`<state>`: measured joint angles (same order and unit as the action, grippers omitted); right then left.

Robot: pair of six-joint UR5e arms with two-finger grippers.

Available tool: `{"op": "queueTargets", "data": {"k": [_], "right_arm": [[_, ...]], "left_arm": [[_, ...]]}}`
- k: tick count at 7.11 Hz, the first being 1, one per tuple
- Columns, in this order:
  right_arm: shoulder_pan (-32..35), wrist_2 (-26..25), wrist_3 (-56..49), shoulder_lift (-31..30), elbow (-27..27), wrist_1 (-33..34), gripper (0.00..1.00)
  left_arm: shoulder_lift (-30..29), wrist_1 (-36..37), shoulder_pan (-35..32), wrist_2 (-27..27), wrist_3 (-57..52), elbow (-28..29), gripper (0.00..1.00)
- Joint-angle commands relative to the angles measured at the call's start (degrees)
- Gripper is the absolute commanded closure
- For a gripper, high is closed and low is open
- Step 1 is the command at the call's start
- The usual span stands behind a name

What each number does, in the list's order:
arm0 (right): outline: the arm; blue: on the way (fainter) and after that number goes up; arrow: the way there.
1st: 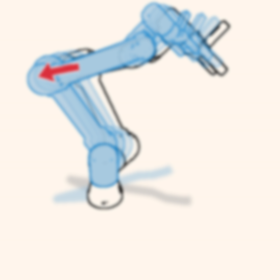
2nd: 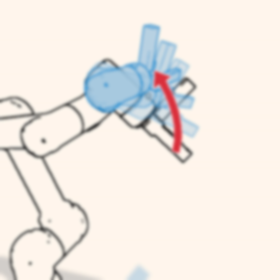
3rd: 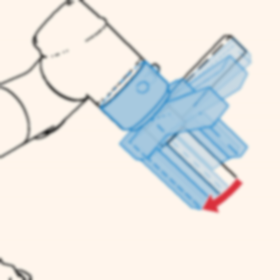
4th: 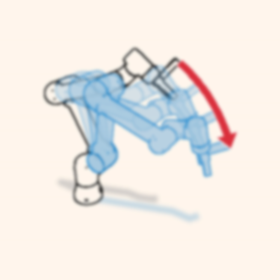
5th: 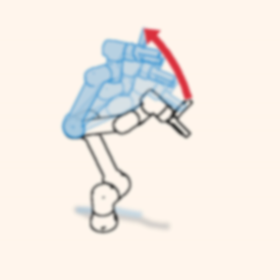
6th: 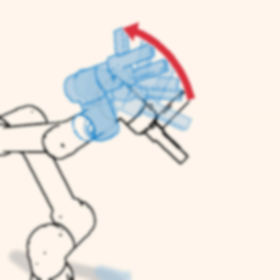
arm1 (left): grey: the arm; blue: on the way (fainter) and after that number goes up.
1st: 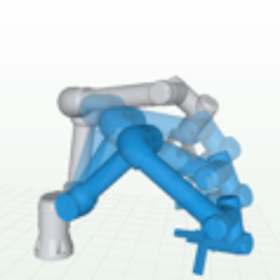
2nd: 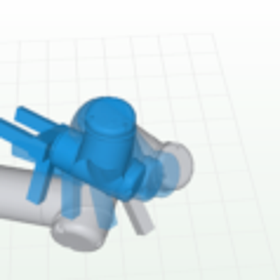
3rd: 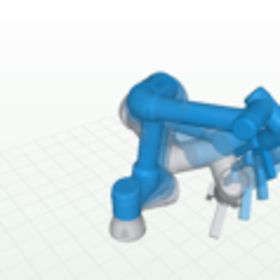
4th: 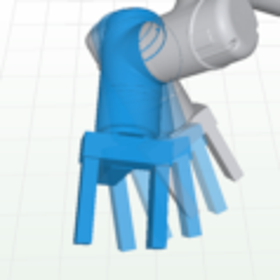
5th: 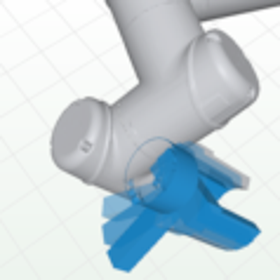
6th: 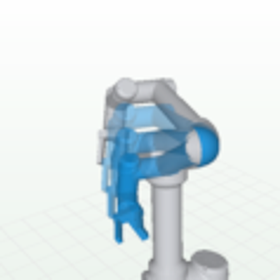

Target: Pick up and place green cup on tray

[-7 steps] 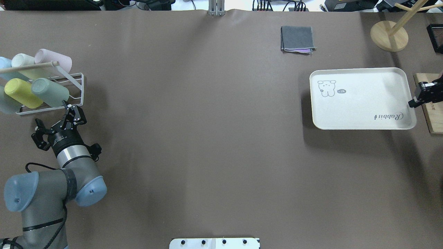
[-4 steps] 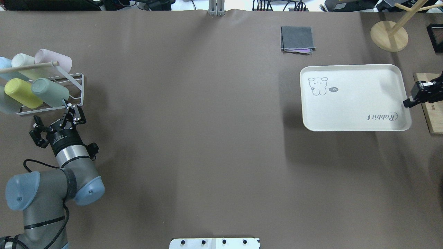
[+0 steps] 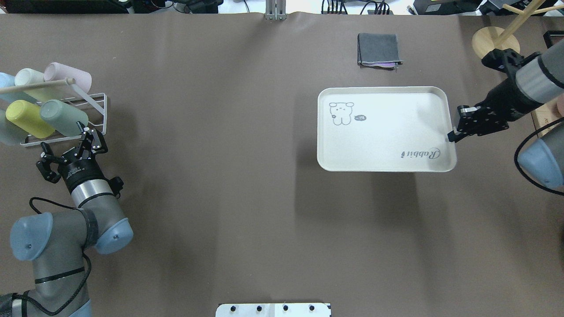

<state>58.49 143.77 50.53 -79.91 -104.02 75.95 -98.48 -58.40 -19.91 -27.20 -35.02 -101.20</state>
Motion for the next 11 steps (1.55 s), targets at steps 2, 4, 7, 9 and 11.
{"op": "queueTargets", "data": {"k": [2, 4, 7, 9, 11], "right_arm": [[-11.60, -7.51, 10.87, 8.87, -0.12, -0.01, 1.00], [-18.55, -12.79, 18.70, 12.93, -0.22, -0.18, 1.00], [-25.25, -19.83, 26.90, 13.99, 1.01, -6.68, 1.00], [-27.63, -23.26, 26.91, 16.27, 2.67, -6.77, 1.00], [-28.95, -23.62, 26.82, 17.77, 6.36, -9.21, 1.00]], "left_arm": [[-2.06, -8.43, -2.66, 0.04, -6.60, 4.67, 0.02], [-2.94, -15.66, -4.07, 0.04, -12.78, 7.05, 0.02], [-2.77, -18.85, -5.48, -0.05, -13.75, 9.44, 0.02], [-2.77, -18.94, -5.49, -0.05, -14.47, 9.44, 0.02], [-2.16, -21.03, -5.49, 0.04, -14.47, 9.18, 0.39]]}}
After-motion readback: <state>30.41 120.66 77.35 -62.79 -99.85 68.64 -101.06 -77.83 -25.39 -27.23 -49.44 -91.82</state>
